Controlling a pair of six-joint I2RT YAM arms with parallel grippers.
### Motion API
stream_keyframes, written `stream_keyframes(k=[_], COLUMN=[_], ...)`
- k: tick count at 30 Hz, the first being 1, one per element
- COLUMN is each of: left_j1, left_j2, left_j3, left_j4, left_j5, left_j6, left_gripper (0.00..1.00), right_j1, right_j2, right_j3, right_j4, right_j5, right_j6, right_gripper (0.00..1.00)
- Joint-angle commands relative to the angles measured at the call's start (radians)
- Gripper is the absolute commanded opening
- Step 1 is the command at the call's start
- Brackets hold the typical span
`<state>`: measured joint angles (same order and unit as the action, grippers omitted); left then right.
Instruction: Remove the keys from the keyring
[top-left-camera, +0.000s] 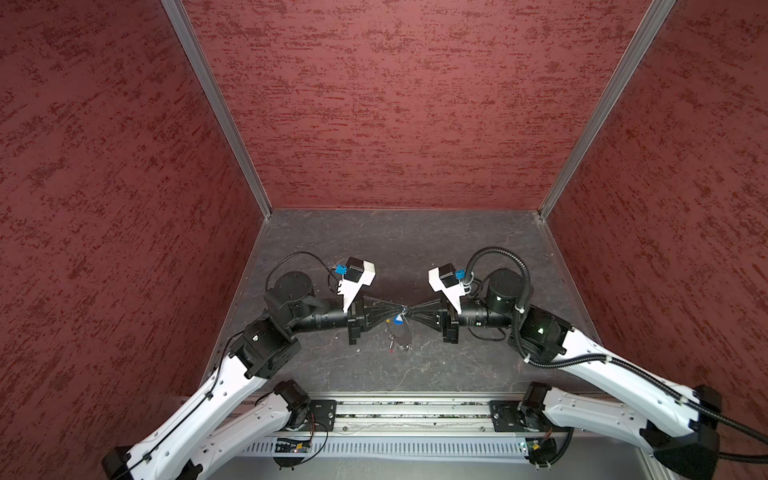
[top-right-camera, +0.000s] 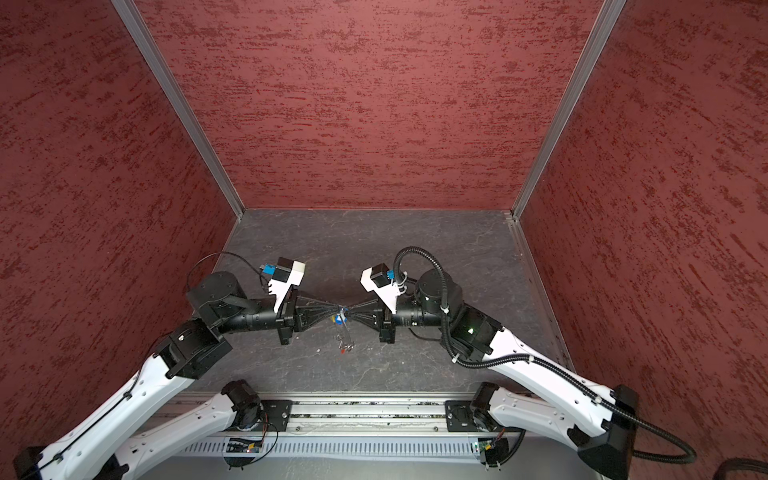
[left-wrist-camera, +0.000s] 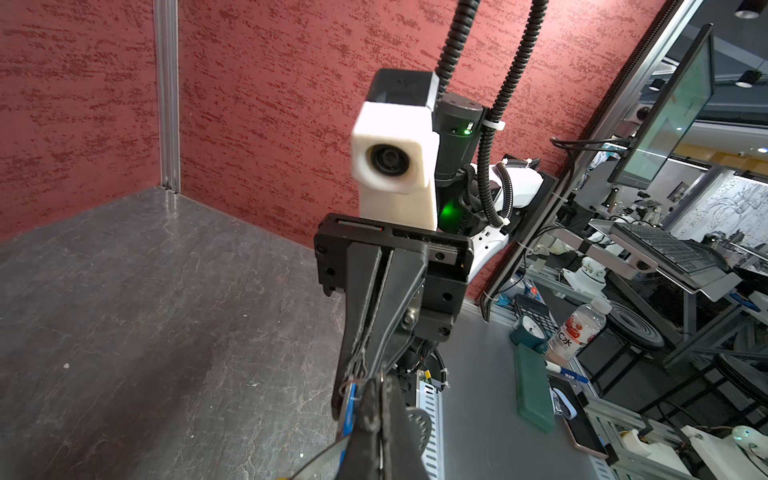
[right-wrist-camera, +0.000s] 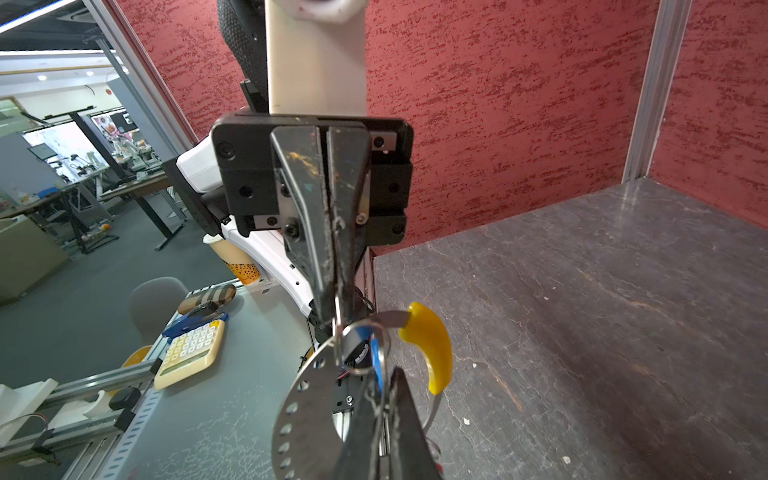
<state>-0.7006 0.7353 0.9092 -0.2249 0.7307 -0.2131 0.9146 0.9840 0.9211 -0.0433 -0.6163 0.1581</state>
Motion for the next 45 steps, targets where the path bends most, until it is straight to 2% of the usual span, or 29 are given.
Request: stream_keyframes(k=[1, 13, 24, 26, 30, 32, 35, 41, 45], left_j1=[-0.006, -0.014, -0.015, -0.016, -0.016, -0.015, -0.016, -0.014, -0.014], left_j2=[-0.031, -0.093, -0.079, -0.079, -0.079, -0.077, -0.078, -0.072, -0.064], left_j3=[-0.022, -0.150, -0.170, -0.166, -0.163, -0.165, -0.170, -0.181, -0.178], left_j4=[0.082, 0.381, 0.425, 0.410, 0.385, 0.384, 0.390, 0.414, 0.409], left_j5=[-0.038, -0.066, -0.030, -0.028, -0.028, -0.028, -0.025, -0.001, 0.012], left_j6=[-0.021, -0.070, -0.069, -0.065, -0.055, -0.053, -0.054, -0.059, -0.058], left_gripper=[0.00, 0.00, 0.00, 0.00, 0.00, 0.00, 0.00, 0.00, 0.00], right_j1=[0.014, 0.040, 0.041, 0.041, 0.041, 0.041, 0.041, 0.041, 0.042], right_j2=[-0.016, -0.005, -0.012, -0.031, -0.088, -0.115, -0.147, -0.159, -0.108], right_j3=[-0.016, -0.085, -0.093, -0.087, -0.080, -0.079, -0.074, -0.093, -0.076], right_j4=[0.033, 0.091, 0.095, 0.084, 0.062, 0.062, 0.078, 0.269, 0.367], right_j5=[0.009, 0.043, 0.121, 0.145, 0.184, 0.188, 0.195, 0.223, 0.126], right_j6=[-0.008, 0.029, 0.044, 0.039, 0.022, 0.015, 0.027, 0.102, 0.157], right_gripper=[0.00, 0.00, 0.00, 0.06, 0.37, 0.45, 0.48, 0.53, 0.54])
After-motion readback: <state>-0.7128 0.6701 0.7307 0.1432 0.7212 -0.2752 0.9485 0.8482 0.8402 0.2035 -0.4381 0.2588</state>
